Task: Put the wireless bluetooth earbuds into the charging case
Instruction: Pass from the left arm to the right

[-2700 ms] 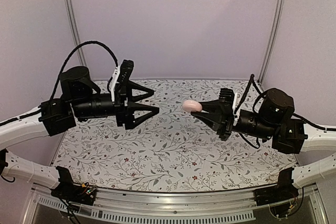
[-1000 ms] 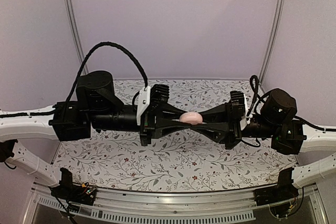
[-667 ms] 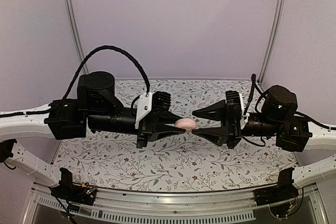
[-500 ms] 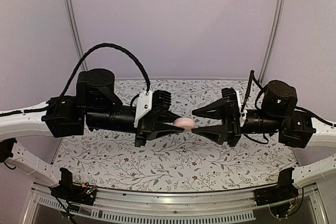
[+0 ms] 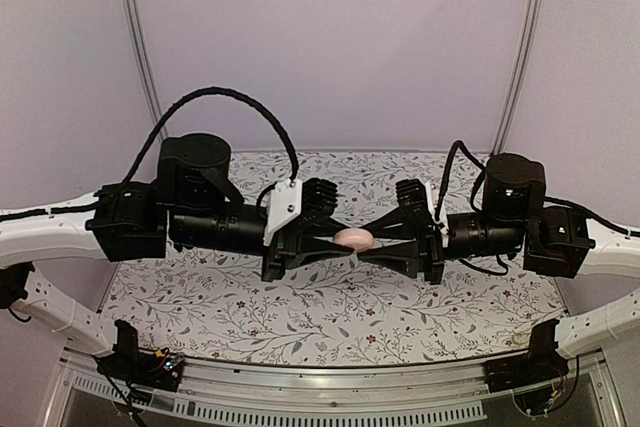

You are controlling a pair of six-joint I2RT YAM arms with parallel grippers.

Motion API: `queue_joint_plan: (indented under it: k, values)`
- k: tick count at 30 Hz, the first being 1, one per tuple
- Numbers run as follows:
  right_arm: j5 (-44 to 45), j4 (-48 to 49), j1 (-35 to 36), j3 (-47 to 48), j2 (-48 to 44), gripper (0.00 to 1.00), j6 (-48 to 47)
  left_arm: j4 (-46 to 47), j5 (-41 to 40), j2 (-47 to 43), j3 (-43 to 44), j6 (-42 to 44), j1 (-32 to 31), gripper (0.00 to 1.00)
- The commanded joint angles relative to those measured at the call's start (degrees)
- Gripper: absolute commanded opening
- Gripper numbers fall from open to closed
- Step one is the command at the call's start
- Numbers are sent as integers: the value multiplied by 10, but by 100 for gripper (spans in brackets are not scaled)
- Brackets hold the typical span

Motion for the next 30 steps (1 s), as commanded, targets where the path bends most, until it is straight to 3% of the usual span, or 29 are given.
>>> queue_joint_plan:
  k: [1, 7, 16, 19, 21, 22, 30]
  values:
    - [-9, 3, -1, 11, 1, 34, -2, -7, -5, 10, 16, 3, -7, 0]
    - [-14, 5, -1, 11, 2, 31, -2, -9, -6, 16, 17, 3, -6, 0]
    - [-14, 7, -1, 4, 3, 10, -2, -8, -16, 13, 14, 2, -5, 0]
    - [-14, 11, -1, 2, 2, 6, -1, -3, -25, 9, 8, -3, -4, 12]
    - [-13, 14, -1, -1, 0, 4, 0, 1, -31, 7, 4, -8, -3, 32]
    - [-11, 14, -1, -3, -2, 4, 2, 3, -33, 4, 2, -10, -2, 37]
    - [-17, 13, -1, -8, -4, 0, 1, 16, -29, -6, 0, -19, 6, 43]
